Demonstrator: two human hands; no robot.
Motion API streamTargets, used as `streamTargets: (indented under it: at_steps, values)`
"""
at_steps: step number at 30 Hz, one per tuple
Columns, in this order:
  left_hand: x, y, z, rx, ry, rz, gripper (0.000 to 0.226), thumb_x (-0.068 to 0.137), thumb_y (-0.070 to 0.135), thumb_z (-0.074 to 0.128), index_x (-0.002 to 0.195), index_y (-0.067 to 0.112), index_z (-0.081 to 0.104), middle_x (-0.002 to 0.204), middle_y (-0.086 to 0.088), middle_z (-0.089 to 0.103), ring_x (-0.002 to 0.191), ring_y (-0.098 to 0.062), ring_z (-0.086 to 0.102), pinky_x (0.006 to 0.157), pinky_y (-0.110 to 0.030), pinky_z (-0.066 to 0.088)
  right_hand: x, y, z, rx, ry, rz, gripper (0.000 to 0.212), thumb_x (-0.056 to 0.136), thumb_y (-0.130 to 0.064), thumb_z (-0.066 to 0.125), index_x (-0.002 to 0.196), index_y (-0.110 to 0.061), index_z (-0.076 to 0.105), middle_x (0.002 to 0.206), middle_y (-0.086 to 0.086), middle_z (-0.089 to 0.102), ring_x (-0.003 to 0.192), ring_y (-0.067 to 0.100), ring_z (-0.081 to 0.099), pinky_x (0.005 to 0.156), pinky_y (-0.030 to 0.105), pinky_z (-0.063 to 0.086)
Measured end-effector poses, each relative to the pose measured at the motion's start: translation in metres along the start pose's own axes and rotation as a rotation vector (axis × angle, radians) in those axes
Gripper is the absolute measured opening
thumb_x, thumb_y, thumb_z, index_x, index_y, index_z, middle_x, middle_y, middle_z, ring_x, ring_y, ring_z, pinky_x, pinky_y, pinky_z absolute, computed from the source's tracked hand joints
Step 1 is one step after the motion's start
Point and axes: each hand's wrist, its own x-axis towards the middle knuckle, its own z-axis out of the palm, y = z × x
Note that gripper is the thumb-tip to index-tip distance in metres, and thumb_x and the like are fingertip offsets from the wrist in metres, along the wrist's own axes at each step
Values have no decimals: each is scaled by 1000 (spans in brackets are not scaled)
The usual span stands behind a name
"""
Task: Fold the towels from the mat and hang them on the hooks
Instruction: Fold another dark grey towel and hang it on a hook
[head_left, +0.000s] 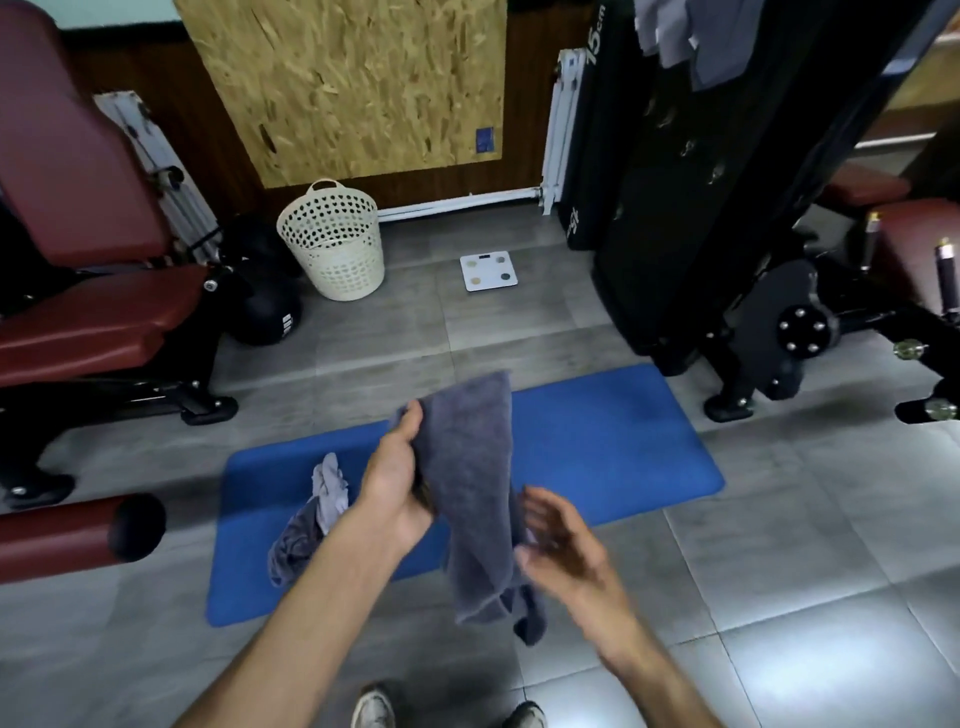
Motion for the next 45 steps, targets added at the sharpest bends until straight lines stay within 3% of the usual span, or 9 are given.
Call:
streamTargets:
  at_steps: [7,11,19,24,28,32,35,39,45]
  values:
    - [23,1,78,-208,-135,-24,34,101,37,43,105,10,64,107,-8,70,89,-19,68,83,-30,55,25,23,-18,-354,180,-262,79,81,-40,77,148,-23,37,152,-3,39,141,17,37,106,38,41]
    - [54,6,95,-216,-217,-30,33,100,35,45,105,7,61,92,-10,71,80,-18,71,71,-30,58,59,-23,-16,-222,350,-251,20,94,-44,57,94,-28,70,87,4,69,82,5,57,67,35,48]
    - [124,-10,80,666,-577,273,81,55,24,86,129,30,52,119,11,68,110,-5,63,88,-21,51,173,-114,-46,190,447,76,22,99,-17,52,91,-3,68,86,22,66,74,29,61,64,36,49]
    - [165,-25,81,995,-226,501,19,65,28,64,84,25,62,73,4,67,65,-9,57,61,-43,46,227,-148,-64,328,494,143,21,100,-18,50,107,-3,64,91,13,70,78,21,68,56,29,56]
    - [169,-1,113,938,-356,415,26,62,40,71,82,24,66,76,4,68,69,-9,59,63,-51,45,260,-170,-84,405,501,157,18,100,-15,50,97,-6,65,79,10,70,62,17,69,53,25,57]
    - [172,17,155,1137,-419,487,79,53,61,81,123,51,46,115,35,57,102,14,55,83,-19,52,276,-178,-105,417,489,193,19,101,-18,50,99,-6,64,88,15,69,66,21,69,53,27,58]
    - [174,12,190,1220,-274,579,45,62,69,68,95,40,57,92,25,65,82,12,59,71,-22,52,284,-178,-122,477,459,253,28,100,-25,50,114,-3,62,108,22,66,85,31,65,54,32,60]
    - [171,13,227,1185,-68,672,38,91,29,55,57,19,44,47,5,49,44,-11,45,45,-29,36,293,-188,-157,560,401,254,31,100,-24,50,116,1,62,114,24,67,88,30,67,60,35,62]
    - [167,18,281,893,-138,490,29,81,2,49,60,19,61,55,7,59,56,-11,58,59,-41,54,295,-207,-214,364,134,104,32,96,-20,53,124,-7,60,118,14,69,106,24,68,87,34,56]
